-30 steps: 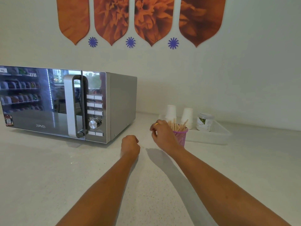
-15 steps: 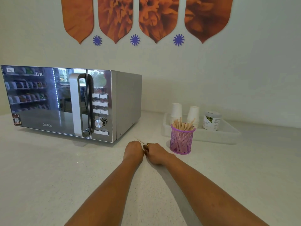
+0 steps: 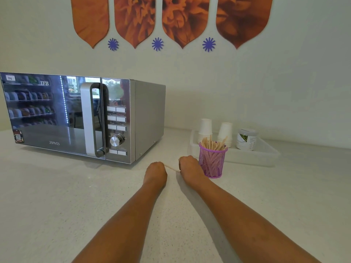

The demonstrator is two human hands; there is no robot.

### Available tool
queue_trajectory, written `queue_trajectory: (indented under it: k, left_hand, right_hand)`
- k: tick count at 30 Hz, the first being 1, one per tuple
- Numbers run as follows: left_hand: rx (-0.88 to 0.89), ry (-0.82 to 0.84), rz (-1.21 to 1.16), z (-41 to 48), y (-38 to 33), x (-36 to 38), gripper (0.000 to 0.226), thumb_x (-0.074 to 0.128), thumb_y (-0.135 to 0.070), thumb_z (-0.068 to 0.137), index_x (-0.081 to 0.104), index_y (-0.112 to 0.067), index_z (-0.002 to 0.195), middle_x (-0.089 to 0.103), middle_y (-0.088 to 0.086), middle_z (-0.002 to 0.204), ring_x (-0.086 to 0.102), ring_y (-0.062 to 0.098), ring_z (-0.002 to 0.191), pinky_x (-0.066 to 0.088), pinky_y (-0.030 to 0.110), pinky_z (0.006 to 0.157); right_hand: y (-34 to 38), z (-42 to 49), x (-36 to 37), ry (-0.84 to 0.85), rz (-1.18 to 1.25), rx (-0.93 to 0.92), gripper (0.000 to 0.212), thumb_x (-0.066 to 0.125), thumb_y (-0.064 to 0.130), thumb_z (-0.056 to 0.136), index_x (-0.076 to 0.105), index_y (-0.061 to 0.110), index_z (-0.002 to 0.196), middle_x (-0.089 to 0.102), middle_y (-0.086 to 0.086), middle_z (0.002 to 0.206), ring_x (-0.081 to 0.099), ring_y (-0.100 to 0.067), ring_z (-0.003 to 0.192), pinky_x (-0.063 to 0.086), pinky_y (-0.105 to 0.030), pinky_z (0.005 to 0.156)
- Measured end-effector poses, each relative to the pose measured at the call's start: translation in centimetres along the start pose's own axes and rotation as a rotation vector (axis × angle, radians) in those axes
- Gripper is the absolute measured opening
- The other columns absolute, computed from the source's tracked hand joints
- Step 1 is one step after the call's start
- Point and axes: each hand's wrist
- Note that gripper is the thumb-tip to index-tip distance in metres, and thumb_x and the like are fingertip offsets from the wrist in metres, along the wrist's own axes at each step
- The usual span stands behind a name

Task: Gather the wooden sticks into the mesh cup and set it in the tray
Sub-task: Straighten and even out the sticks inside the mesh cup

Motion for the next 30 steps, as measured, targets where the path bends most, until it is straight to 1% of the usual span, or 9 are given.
queue_trajectory:
  k: [5, 8, 12, 14, 17, 21, 26, 28, 30]
  left_hand:
    - [-0.024, 0.01, -0.025, 0.1, 0.0, -0.4, 0.029, 0.036, -0.001, 0.097, 0.061, 0.005, 0.111, 0.063, 0.019, 0.108, 0.045, 0.018, 0.081, 0.048, 0.028, 0.083]
    - [-0.036, 0.027, -0.059, -0.1, -0.3, -0.8, 0.031, 0.036, 0.002, 0.095, 0.06, 0.003, 0.116, 0.062, 0.019, 0.113, 0.043, 0.018, 0.083, 0.048, 0.029, 0.088]
    - [-0.041, 0.015, -0.163, -0.2, -1.0, -0.6, 0.027, 0.039, -0.001, 0.095, 0.058, -0.01, 0.077, 0.053, 0.001, 0.082, 0.051, 0.016, 0.076, 0.04, 0.026, 0.076]
    - [-0.007, 0.014, -0.294, -0.7, -2.2, -0.5, 0.022, 0.04, -0.007, 0.098, 0.062, -0.009, 0.098, 0.058, 0.007, 0.098, 0.058, 0.023, 0.094, 0.039, 0.025, 0.079]
    - [0.045, 0.026, -0.478, -1.3, -4.9, -0.6, 0.036, 0.039, -0.019, 0.101, 0.057, 0.001, 0.125, 0.06, 0.018, 0.129, 0.056, 0.031, 0.119, 0.043, 0.033, 0.097]
    - [0.127, 0.175, -0.683, -2.0, -8.8, -0.1, 0.054, 0.053, -0.034, 0.094, 0.042, -0.007, 0.139, 0.048, 0.011, 0.144, 0.048, 0.029, 0.13, 0.04, 0.037, 0.107]
    - [0.132, 0.249, -0.833, -2.0, -11.4, 1.0, 0.091, 0.078, -0.025, 0.074, 0.023, -0.011, 0.146, 0.041, 0.01, 0.147, 0.045, 0.031, 0.133, 0.042, 0.038, 0.106]
    - [0.097, 0.24, -0.878, -1.6, -11.8, 1.7, 0.1, 0.082, -0.021, 0.071, 0.018, -0.011, 0.147, 0.04, 0.012, 0.147, 0.044, 0.034, 0.133, 0.041, 0.041, 0.107]
    - [0.057, 0.234, -0.908, -1.2, -12.0, 2.5, 0.106, 0.084, -0.019, 0.068, 0.015, -0.011, 0.148, 0.04, 0.013, 0.147, 0.043, 0.035, 0.133, 0.04, 0.044, 0.11]
  right_hand:
    - [-0.5, -0.3, -0.8, 0.044, -0.022, 0.041, 0.023, 0.05, 0.0, 0.092, 0.06, -0.002, 0.113, 0.064, -0.018, 0.118, 0.063, -0.03, 0.108, 0.05, -0.032, 0.089]
    - [-1.3, -0.8, -1.4, 0.1, -0.059, 0.076, 0.027, 0.057, 0.007, 0.089, 0.059, 0.0, 0.115, 0.063, -0.014, 0.12, 0.061, -0.027, 0.11, 0.049, -0.03, 0.09]
    - [-3.1, -1.7, -2.7, 0.222, -0.123, 0.153, 0.038, 0.06, 0.013, 0.088, 0.052, 0.002, 0.123, 0.058, -0.013, 0.125, 0.057, -0.026, 0.116, 0.048, -0.029, 0.093]
    - [-4.3, -2.2, -3.5, 0.296, -0.145, 0.221, 0.043, 0.061, 0.013, 0.086, 0.05, 0.003, 0.126, 0.058, -0.012, 0.123, 0.058, -0.025, 0.113, 0.049, -0.029, 0.091]
    - [-5.9, -2.9, -4.5, 0.338, -0.153, 0.313, 0.047, 0.066, 0.014, 0.082, 0.053, 0.003, 0.125, 0.063, -0.01, 0.116, 0.06, -0.021, 0.098, 0.049, -0.027, 0.084]
    - [-7.5, -3.9, -5.3, 0.337, -0.182, 0.329, 0.045, 0.069, 0.015, 0.079, 0.055, 0.007, 0.122, 0.067, -0.009, 0.11, 0.061, -0.019, 0.089, 0.052, -0.028, 0.089]
    - [-9.3, -4.6, -5.8, 0.334, -0.224, 0.348, 0.034, 0.07, 0.019, 0.078, 0.058, 0.012, 0.109, 0.067, -0.006, 0.117, 0.065, -0.02, 0.108, 0.05, -0.027, 0.087]
    - [-9.8, -4.5, -6.0, 0.341, -0.21, 0.361, 0.031, 0.071, 0.019, 0.077, 0.06, 0.009, 0.104, 0.07, -0.006, 0.114, 0.068, -0.019, 0.099, 0.051, -0.025, 0.08]
    - [-10.1, -4.4, -6.2, 0.352, -0.196, 0.354, 0.016, 0.071, 0.017, 0.077, 0.058, 0.009, 0.08, 0.074, -0.006, 0.108, 0.067, -0.014, 0.07, 0.048, -0.021, 0.061]
Point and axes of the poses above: each hand's wrist, its own z-axis towards the middle knuckle, its own x-axis out of the palm, y = z × x
